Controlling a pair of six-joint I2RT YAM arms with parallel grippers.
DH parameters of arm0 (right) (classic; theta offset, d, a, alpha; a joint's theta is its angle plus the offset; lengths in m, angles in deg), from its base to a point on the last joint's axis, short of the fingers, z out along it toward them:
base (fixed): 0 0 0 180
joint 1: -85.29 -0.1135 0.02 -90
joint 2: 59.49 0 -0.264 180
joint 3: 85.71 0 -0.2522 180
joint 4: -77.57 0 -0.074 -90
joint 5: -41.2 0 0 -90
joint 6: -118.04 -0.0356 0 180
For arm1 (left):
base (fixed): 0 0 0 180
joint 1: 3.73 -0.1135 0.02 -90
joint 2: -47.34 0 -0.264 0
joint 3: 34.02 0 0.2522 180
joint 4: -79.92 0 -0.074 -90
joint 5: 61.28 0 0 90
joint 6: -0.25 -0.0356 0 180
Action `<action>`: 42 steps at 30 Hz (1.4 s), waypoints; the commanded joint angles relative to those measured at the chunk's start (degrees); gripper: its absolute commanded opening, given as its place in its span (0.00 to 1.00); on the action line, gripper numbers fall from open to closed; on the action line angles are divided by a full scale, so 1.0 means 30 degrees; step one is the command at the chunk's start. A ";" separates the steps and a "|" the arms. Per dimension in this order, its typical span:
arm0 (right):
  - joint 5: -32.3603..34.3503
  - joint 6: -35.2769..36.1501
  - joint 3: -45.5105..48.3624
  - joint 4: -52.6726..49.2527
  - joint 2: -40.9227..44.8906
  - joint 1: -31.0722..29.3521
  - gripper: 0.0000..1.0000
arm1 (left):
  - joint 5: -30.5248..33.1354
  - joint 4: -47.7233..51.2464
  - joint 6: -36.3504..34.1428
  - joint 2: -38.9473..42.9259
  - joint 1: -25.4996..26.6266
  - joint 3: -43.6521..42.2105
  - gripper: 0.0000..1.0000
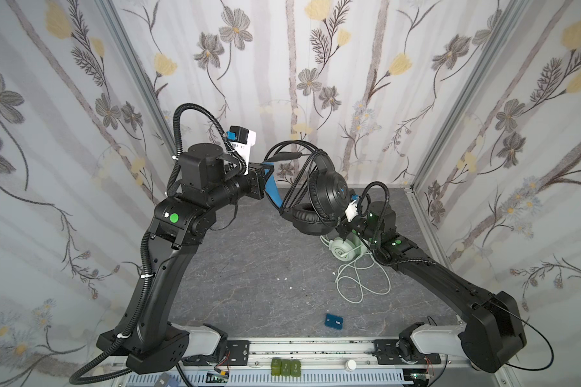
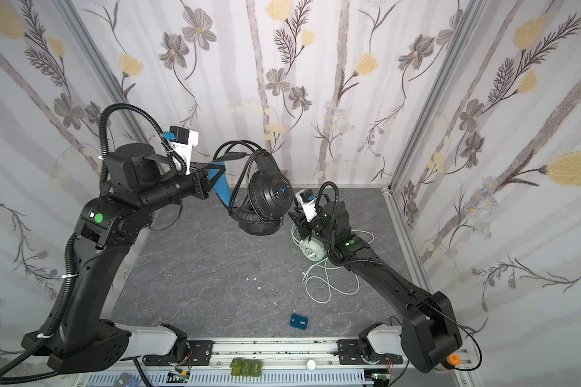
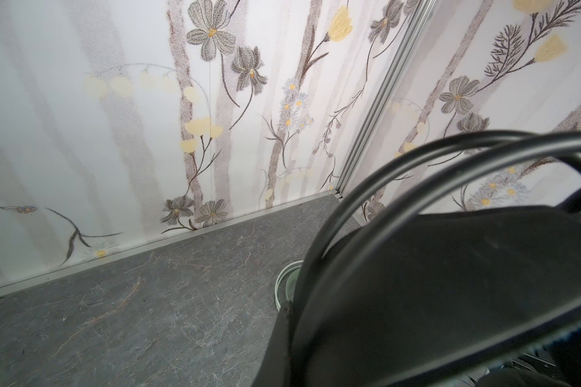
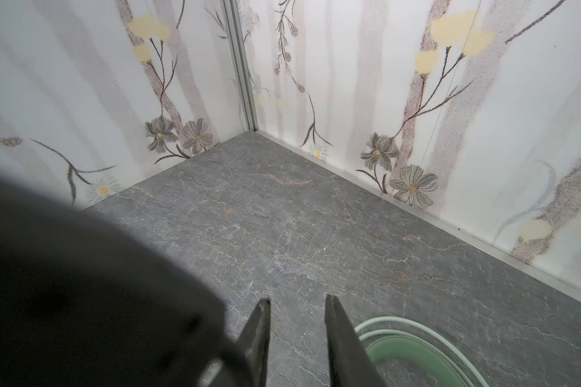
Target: Wrap the headphones
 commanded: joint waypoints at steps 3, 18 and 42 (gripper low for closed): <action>-0.0649 -0.0594 0.0317 0.0885 -0.0153 0.0006 0.37 | -0.0302 -0.2200 0.1030 0.0253 -0.0192 0.0188 0.00; -0.0944 -0.0306 0.0772 -0.0159 0.0345 0.0003 0.48 | 0.0381 -0.1998 0.0885 0.0149 -0.0529 -0.0010 0.00; -0.2195 -0.1448 0.2191 0.2024 0.0271 0.0065 0.51 | 0.1128 -0.2463 0.1571 -0.0088 -0.0994 -0.0199 0.00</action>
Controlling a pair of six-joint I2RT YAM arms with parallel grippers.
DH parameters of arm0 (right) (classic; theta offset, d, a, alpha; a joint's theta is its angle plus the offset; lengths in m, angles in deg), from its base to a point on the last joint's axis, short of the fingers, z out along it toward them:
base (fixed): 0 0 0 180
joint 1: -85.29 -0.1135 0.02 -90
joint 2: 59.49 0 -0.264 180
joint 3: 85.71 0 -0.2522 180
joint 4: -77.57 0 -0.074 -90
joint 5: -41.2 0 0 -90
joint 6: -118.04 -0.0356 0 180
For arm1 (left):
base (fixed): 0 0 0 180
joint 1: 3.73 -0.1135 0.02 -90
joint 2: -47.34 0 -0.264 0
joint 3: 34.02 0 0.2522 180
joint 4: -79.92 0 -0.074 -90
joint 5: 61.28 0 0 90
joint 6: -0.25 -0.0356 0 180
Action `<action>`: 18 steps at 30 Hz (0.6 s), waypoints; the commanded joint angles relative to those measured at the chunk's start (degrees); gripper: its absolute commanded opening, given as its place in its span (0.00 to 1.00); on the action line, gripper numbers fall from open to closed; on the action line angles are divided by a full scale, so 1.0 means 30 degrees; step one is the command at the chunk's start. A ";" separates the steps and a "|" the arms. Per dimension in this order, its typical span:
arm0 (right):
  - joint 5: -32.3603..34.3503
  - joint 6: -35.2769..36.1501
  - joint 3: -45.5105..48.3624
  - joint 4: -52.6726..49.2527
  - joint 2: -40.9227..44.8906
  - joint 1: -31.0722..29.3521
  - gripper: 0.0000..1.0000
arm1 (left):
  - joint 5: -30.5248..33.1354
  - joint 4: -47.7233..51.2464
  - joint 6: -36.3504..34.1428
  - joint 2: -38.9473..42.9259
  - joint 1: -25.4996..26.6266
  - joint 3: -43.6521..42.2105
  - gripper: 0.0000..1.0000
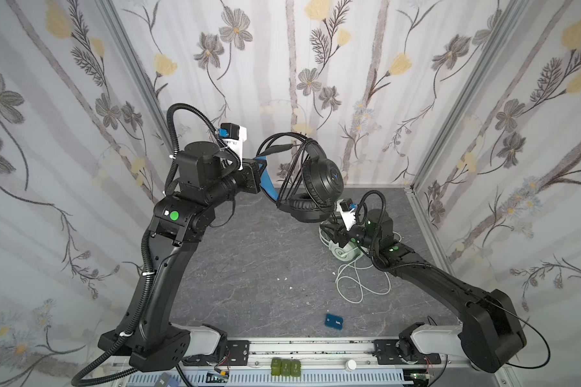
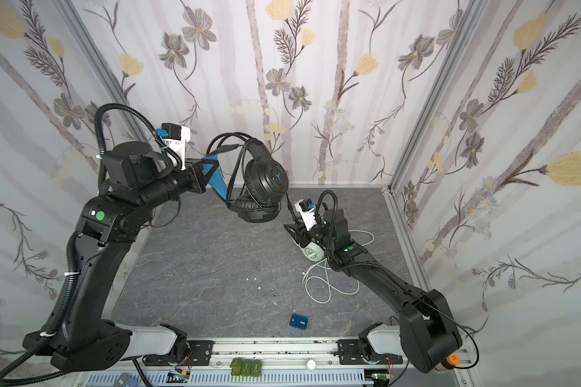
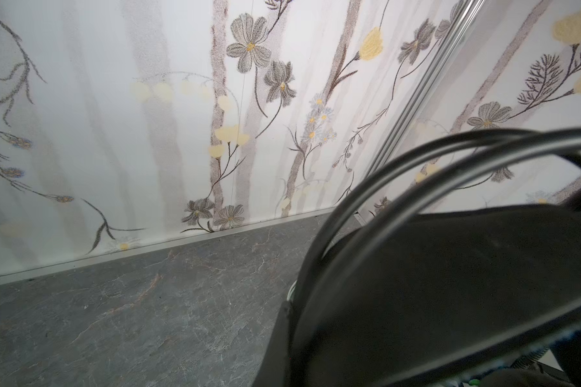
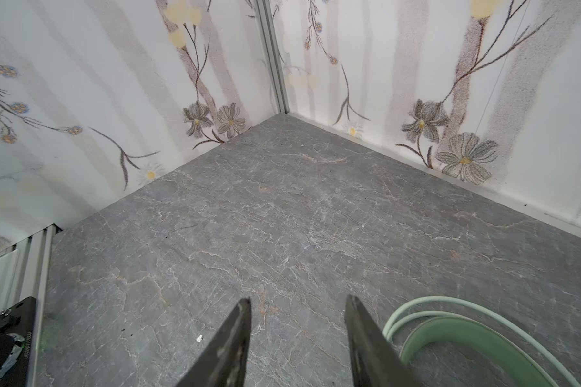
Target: Wrap the headphones
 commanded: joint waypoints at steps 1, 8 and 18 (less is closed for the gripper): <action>0.0068 -0.0239 0.0229 0.0927 0.0296 -0.0003 0.53 | 0.0206 -0.1768 0.0832 -0.0023 -0.0159 0.0116 0.00; -0.0238 -0.0158 0.0573 0.1250 0.1203 0.0020 0.57 | 0.0177 -0.1819 0.0997 -0.0202 -0.0417 0.0155 0.00; 0.0053 0.0577 0.2270 0.0459 0.2796 0.0084 0.49 | -0.0025 -0.2294 0.1889 -0.0147 -0.1069 -0.0312 0.00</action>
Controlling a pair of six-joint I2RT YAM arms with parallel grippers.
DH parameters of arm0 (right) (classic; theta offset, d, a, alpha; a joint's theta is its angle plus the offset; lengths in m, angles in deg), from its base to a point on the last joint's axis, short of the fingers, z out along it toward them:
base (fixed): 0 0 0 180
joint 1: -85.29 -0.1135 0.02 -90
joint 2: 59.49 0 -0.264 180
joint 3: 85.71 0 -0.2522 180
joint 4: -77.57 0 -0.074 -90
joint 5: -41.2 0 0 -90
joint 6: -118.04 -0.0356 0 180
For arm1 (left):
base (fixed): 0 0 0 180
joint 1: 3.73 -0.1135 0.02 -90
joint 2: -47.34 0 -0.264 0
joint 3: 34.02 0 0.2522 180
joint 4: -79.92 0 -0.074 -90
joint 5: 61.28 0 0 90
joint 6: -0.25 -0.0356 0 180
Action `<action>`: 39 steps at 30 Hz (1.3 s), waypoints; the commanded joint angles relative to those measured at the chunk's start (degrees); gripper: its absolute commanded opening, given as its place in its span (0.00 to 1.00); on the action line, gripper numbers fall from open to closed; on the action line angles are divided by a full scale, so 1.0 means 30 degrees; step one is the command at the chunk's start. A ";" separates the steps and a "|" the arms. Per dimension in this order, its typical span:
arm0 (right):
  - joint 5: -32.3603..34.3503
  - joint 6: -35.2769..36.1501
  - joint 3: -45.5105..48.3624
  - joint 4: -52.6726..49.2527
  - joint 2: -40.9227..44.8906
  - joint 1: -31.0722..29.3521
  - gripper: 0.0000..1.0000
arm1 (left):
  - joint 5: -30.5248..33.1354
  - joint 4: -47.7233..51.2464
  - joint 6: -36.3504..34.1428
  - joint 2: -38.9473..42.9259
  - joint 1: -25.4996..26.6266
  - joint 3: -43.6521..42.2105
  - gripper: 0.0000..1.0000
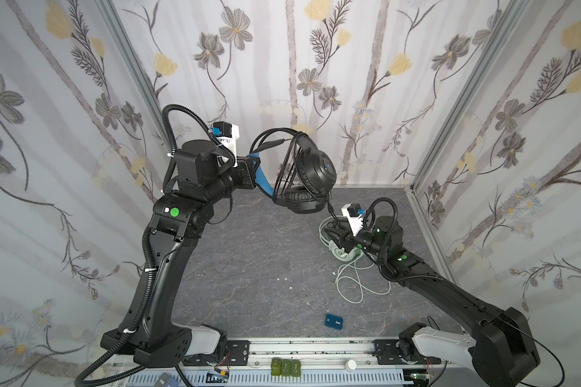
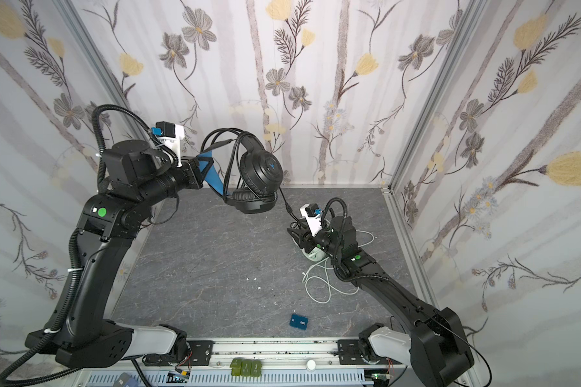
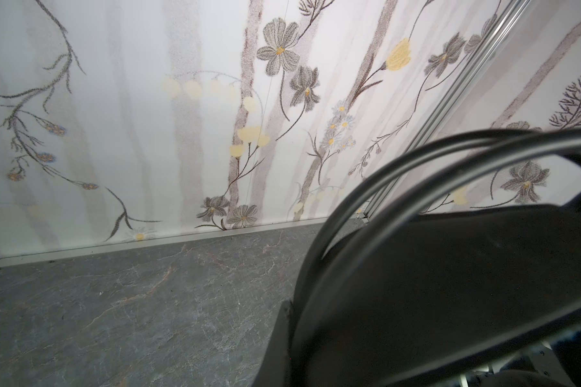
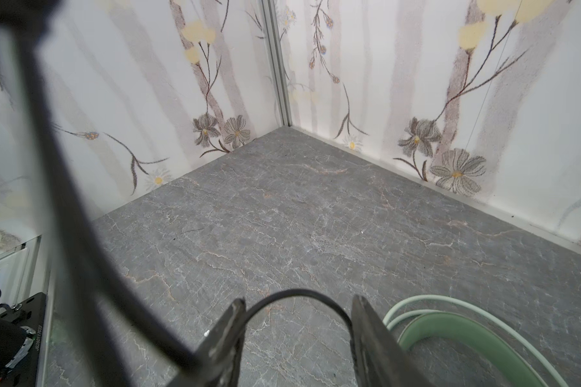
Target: Wrap the headphones
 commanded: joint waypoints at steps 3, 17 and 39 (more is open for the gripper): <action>0.0375 0.0390 0.0172 -0.0002 0.0029 0.0049 0.44 | -0.0231 -0.2138 0.1147 0.0092 -0.0055 -0.0152 0.00; 0.0535 0.0527 -0.1213 0.0271 -0.0680 0.0049 0.52 | 0.0031 -0.1839 0.1251 0.0338 -0.0045 -0.0226 0.00; -0.4142 -0.0308 -0.4126 0.1692 -0.3967 0.0034 0.69 | -0.1024 -0.1963 0.1573 -0.0299 -0.0063 0.0482 0.00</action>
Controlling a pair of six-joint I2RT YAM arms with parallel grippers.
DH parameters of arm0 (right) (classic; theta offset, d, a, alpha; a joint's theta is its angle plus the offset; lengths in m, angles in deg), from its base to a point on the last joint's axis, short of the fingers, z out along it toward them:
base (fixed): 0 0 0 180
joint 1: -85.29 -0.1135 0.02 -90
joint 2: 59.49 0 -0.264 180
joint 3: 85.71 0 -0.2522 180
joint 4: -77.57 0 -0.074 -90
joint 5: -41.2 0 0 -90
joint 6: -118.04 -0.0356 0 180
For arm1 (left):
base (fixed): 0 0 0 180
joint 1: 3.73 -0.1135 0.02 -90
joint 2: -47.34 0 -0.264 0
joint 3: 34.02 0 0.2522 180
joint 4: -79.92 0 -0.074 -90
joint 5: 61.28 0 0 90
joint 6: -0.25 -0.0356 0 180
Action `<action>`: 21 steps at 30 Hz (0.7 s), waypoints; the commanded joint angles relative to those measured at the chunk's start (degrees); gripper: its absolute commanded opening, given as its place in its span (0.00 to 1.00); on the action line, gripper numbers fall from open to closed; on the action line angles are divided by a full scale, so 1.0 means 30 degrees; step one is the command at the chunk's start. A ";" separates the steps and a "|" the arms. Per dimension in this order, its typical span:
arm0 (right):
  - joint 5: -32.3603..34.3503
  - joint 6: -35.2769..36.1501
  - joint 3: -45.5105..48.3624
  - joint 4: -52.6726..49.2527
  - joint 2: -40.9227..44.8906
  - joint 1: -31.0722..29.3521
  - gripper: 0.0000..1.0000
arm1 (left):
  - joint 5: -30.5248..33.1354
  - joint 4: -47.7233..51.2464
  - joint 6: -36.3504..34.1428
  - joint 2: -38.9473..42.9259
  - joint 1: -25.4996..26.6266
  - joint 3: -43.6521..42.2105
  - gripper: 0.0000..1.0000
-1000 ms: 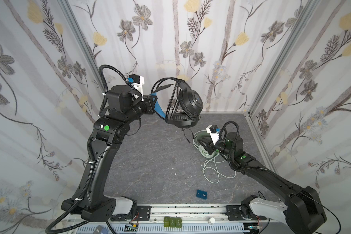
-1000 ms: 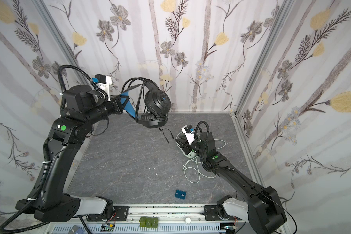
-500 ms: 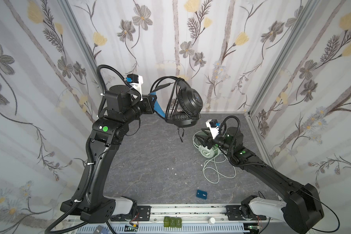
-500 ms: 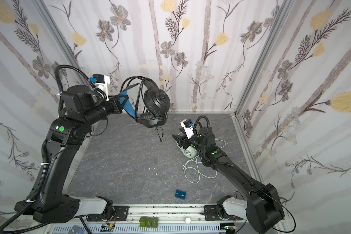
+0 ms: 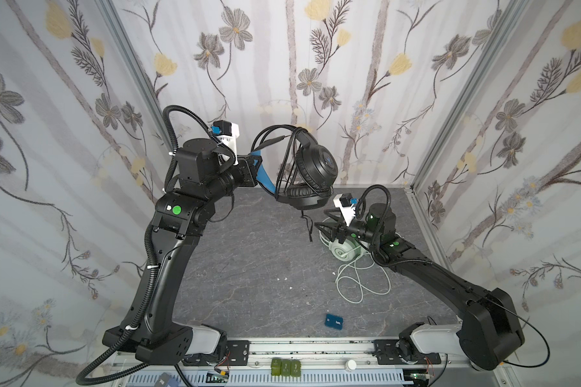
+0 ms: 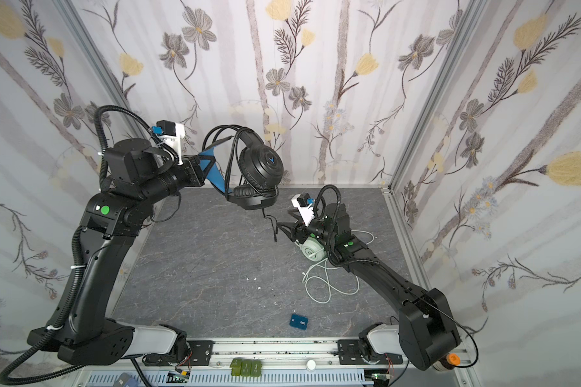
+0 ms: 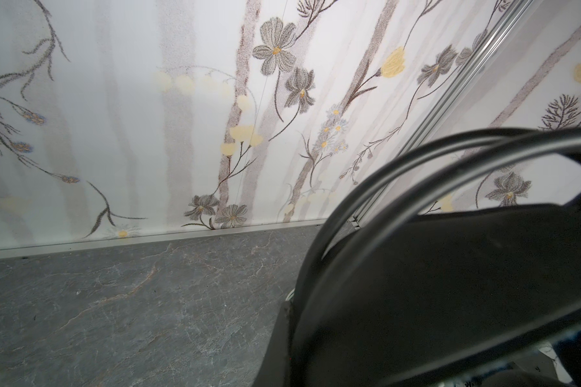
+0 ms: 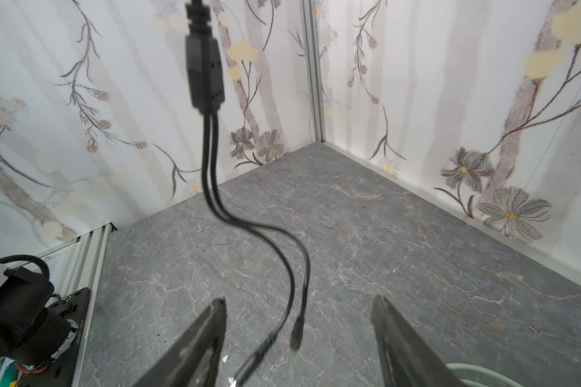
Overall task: Wrap the headphones
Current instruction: 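Pull the cable up toward the headset with the right gripper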
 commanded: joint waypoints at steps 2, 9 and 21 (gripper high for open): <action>-0.0827 -0.0283 -0.0952 0.1556 -0.0897 -0.0042 0.69 | -0.0393 -0.1531 0.0720 -0.0063 -0.0042 0.0309 0.00; 0.0013 -0.0054 -0.3083 0.1322 -0.3077 -0.0057 0.70 | -0.0355 -0.1863 0.0896 -0.0076 -0.0041 0.0176 0.00; -0.0515 0.0620 -0.3258 0.0467 -0.4006 -0.0155 0.74 | -0.0376 -0.2335 0.1278 0.0076 -0.0038 -0.0246 0.00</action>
